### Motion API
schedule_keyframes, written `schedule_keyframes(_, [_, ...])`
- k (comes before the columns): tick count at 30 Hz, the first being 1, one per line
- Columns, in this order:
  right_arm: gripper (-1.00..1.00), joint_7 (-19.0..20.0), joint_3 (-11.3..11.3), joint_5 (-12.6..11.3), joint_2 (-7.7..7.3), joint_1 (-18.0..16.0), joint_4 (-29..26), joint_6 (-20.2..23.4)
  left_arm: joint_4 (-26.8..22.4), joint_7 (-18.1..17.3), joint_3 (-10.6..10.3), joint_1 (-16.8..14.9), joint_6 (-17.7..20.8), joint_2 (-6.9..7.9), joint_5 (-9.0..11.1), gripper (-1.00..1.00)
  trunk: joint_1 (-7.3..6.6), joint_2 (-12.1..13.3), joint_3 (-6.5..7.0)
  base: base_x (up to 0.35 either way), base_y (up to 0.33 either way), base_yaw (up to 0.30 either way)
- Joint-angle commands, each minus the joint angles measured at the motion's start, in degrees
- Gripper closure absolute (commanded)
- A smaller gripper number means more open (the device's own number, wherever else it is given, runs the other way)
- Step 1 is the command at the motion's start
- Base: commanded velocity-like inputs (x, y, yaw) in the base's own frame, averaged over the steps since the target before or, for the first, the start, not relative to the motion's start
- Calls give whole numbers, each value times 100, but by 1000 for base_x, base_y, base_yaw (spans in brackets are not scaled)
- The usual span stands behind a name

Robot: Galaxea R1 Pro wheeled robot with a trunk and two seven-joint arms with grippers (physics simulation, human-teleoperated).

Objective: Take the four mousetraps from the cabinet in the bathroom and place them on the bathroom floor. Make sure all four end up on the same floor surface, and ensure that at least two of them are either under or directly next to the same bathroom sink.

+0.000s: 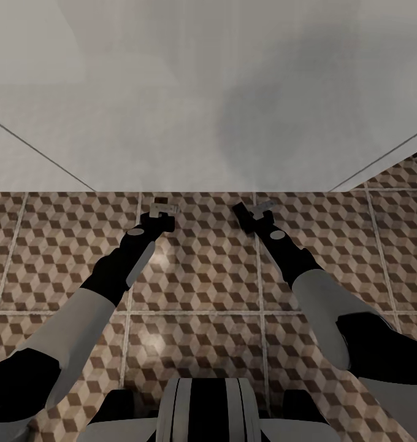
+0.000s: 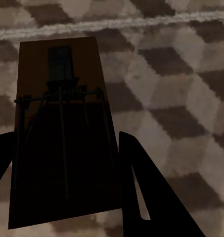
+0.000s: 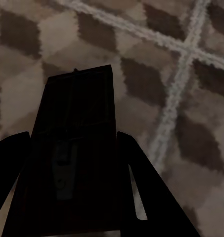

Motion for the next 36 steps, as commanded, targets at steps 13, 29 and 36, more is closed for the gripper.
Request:
schedule_keyframes(13, [100, 17, -11, 59, 1, -2, -9, -4, -7, 54, -24, -1, 24, 6, 43, 100, -1, -1, -3, 21, 0, 0])
schedule_keyframes(29, [100, -5, -19, 59, 17, -2, -48, 42, -15, 54, -24, 31, 15, 6, 41, 100, -1, -1, -3, 36, 0, 0])
schedule_keyframes(36, [100, -412, -20, 59, 35, -5, -61, 47, -18, 54, -24, 39, 15, 6, 41, 100, -1, -1, -3, 0, 0, 0])
